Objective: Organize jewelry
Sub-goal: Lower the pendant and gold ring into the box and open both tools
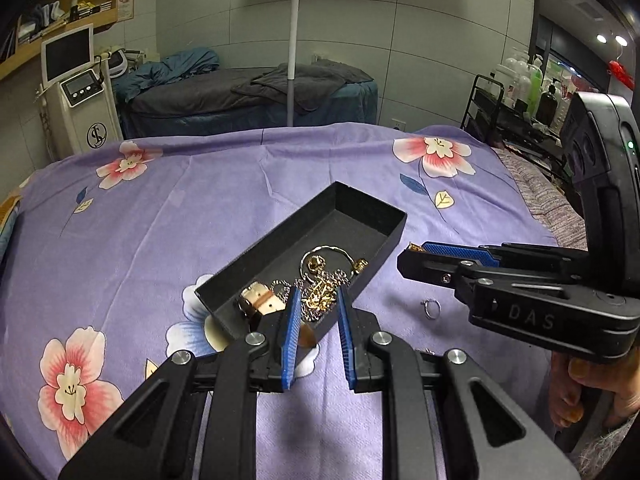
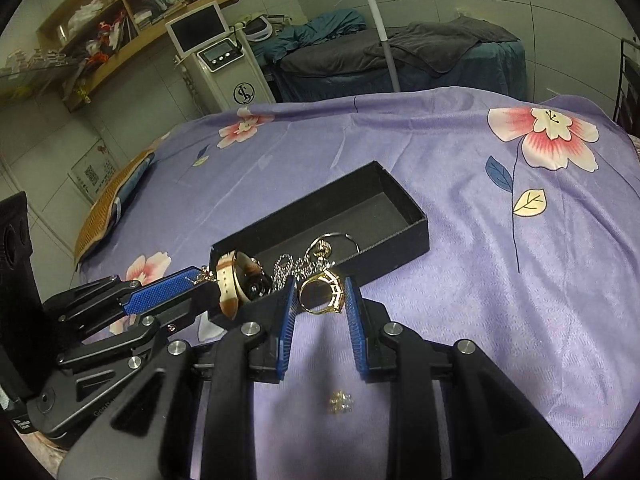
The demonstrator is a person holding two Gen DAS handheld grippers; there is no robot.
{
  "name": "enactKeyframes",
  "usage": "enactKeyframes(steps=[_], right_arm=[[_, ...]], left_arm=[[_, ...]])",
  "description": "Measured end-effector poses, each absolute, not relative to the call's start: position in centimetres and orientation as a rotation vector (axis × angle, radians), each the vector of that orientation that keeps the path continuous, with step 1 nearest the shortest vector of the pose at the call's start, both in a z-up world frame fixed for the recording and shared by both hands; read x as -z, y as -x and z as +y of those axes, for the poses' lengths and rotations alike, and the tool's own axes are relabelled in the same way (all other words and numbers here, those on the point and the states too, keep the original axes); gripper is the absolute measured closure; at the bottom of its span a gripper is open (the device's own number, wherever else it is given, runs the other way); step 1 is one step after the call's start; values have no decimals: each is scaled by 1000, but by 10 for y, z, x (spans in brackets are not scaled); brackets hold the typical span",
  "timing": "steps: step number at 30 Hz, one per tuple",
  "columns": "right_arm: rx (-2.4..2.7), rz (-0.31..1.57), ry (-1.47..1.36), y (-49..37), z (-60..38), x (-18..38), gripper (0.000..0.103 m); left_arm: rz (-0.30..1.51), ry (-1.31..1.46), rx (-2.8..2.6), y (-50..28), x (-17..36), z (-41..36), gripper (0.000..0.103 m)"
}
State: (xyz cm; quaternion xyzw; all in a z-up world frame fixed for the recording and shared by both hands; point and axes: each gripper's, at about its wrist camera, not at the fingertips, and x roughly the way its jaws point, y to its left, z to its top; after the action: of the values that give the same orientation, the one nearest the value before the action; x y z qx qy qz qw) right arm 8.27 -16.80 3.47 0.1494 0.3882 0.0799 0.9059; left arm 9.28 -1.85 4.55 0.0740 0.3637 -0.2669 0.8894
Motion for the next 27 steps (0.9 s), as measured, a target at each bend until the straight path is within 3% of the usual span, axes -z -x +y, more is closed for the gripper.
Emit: enactKeyframes(steps=[22, 24, 26, 27], right_arm=[[-177, 823, -261, -144, -160, -29, 77], [-161, 820, -241, -148, -161, -30, 75], [-151, 822, -228, -152, -162, -30, 62], [-139, 818, -220, -153, -162, -31, 46]], left_arm=[[790, -143, 544, -139, -34, -24, 84], [788, -149, 548, -140, -33, -26, 75], [771, -160, 538, -138, -34, -27, 45], [757, -163, 526, -137, -36, -27, 36]])
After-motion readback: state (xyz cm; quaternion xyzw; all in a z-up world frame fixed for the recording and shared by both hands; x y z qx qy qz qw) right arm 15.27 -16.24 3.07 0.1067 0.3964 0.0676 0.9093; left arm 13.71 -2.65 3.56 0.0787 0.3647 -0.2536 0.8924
